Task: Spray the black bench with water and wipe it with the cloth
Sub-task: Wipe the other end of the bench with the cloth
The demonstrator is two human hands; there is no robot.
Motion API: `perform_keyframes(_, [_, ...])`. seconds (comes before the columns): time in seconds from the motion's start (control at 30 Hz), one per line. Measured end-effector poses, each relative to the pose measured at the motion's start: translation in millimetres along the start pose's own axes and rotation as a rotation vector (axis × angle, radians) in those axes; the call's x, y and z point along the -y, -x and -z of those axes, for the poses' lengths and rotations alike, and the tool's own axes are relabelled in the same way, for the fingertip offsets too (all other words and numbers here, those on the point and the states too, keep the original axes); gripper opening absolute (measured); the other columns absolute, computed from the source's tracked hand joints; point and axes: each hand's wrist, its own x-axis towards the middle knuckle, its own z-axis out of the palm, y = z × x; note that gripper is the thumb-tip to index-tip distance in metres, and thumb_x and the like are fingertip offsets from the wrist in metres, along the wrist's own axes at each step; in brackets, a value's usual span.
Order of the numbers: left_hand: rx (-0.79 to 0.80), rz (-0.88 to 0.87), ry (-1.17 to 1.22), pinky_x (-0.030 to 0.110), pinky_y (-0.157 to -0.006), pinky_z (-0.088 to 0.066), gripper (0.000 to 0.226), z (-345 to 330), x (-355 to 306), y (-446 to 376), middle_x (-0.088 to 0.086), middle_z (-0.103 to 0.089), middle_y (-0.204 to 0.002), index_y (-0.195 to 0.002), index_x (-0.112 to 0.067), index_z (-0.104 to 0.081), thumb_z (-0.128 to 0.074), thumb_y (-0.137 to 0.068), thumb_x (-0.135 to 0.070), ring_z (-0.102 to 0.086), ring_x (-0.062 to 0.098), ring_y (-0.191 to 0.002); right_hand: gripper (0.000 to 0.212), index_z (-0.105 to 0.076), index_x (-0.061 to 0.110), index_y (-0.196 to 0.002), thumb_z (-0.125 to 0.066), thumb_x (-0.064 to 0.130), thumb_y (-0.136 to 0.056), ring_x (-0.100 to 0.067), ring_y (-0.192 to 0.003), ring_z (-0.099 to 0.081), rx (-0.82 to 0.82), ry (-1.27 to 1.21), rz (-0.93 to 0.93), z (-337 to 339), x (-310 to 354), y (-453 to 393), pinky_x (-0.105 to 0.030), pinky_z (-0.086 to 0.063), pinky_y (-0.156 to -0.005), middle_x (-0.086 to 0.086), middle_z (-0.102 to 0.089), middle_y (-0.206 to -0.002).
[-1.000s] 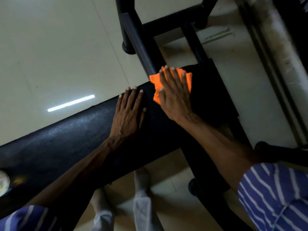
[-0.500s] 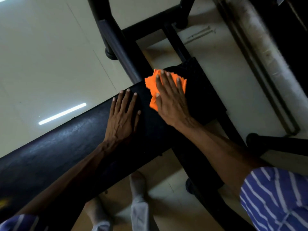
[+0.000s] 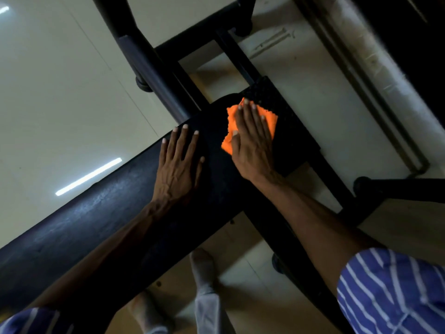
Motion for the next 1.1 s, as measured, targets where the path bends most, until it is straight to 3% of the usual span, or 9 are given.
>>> perform_keyframes(0.17, [0.022,0.006,0.007,0.051,-0.132,-0.006,0.06,2.8,-3.3,0.6,0.012,-0.013,-0.173,-0.164,-0.015,-0.024,-0.039,-0.109,-0.036,-0.005,0.029,-0.162,0.06,-0.02,0.009,-0.169,-0.031,0.034,-0.115,-0.026,-0.167,-0.013,0.027,0.119,0.041,2.2,-20.3,27.9,-0.048,-0.016,-0.135,-0.013,-0.016,-0.178])
perform_keyframes(0.3, [0.033,-0.048,-0.02,0.051,-0.132,-0.007,0.062,-2.1,-4.0,-1.2,0.011,-0.013,-0.173,-0.164,-0.016,-0.022,-0.032,-0.108,-0.041,-0.004,0.029,-0.162,0.062,-0.024,0.012,-0.169,-0.031,0.038,-0.113,-0.028,-0.166,-0.017,-0.053,0.114,-0.096,-5.6,-10.4,-0.4,-0.047,-0.015,-0.134,-0.013,-0.019,-0.178])
perform_keyframes(0.6, [0.057,-0.089,-0.05,0.052,-0.132,-0.006,0.062,-2.2,-1.3,4.0,0.008,-0.008,-0.175,-0.165,-0.019,-0.019,-0.039,-0.109,-0.039,0.001,0.027,-0.162,0.057,-0.028,0.015,-0.168,-0.034,0.034,-0.114,-0.026,-0.166,-0.018,-0.089,0.099,-0.076,-5.4,-21.6,51.2,-0.048,-0.015,-0.135,-0.01,-0.023,-0.177])
perform_keyframes(0.73, [0.066,-0.157,-0.075,0.054,-0.131,-0.007,0.062,-6.1,3.9,5.4,0.009,-0.009,-0.174,-0.165,-0.02,-0.019,-0.039,-0.109,-0.039,-0.001,0.029,-0.162,0.058,-0.029,0.019,-0.168,-0.032,0.036,-0.113,-0.027,-0.165,-0.023,-0.097,0.102,-0.196,-5.1,-23.0,20.8,-0.047,-0.016,-0.134,-0.009,-0.023,-0.177])
perform_keyframes(0.87, [0.077,-0.194,-0.099,0.054,-0.131,-0.008,0.061,-6.2,0.3,4.3,0.009,-0.011,-0.174,-0.164,-0.021,-0.019,-0.038,-0.109,-0.039,-0.003,0.03,-0.162,0.056,-0.031,0.015,-0.167,-0.037,0.031,-0.114,-0.028,-0.165,-0.021,-0.181,0.057,-0.222,-12.9,-3.2,60.2,-0.051,-0.019,-0.133,-0.012,-0.025,-0.176])
perform_keyframes(0.97, [0.084,-0.224,-0.099,0.054,-0.131,-0.009,0.06,-5.6,-7.6,-0.8,0.01,-0.013,-0.174,-0.164,-0.02,-0.021,-0.036,-0.109,-0.039,-0.004,0.031,-0.162,0.056,-0.028,0.016,-0.168,-0.036,0.032,-0.115,-0.025,-0.166,-0.016,-0.148,0.038,-0.209,-13.7,2.0,100.4,-0.052,-0.019,-0.133,-0.01,-0.021,-0.178])
perform_keyframes(1.1, [0.105,-0.274,-0.107,0.055,-0.131,-0.007,0.061,-11.4,-14.6,-9.5,0.009,-0.011,-0.174,-0.165,-0.022,-0.019,-0.035,-0.109,-0.04,-0.001,0.031,-0.162,0.056,-0.032,0.019,-0.167,-0.038,0.034,-0.113,-0.026,-0.165,-0.022,-0.178,0.041,-0.288,-10.7,-16.9,71.5,-0.05,-0.015,-0.134,-0.008,-0.024,-0.177])
